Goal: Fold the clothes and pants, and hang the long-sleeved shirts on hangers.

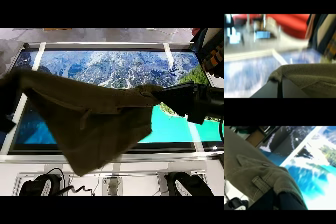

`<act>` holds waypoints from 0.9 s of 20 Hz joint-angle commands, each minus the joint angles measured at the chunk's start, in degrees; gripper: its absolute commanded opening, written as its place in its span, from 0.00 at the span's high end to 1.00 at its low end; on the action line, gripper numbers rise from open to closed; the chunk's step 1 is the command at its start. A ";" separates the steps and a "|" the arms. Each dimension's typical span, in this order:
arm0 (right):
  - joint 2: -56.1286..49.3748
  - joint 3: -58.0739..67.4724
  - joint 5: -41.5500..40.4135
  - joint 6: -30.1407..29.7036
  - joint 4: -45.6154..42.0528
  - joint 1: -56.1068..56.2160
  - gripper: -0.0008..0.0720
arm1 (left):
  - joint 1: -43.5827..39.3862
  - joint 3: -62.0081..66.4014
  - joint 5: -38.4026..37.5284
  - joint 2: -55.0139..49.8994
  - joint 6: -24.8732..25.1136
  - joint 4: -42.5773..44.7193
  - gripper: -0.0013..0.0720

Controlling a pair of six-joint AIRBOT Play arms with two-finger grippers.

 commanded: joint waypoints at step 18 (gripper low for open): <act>-34.51 -13.64 -5.01 5.11 -21.88 -11.54 0.94 | -17.55 -6.40 -5.44 -47.25 -11.67 2.38 0.96</act>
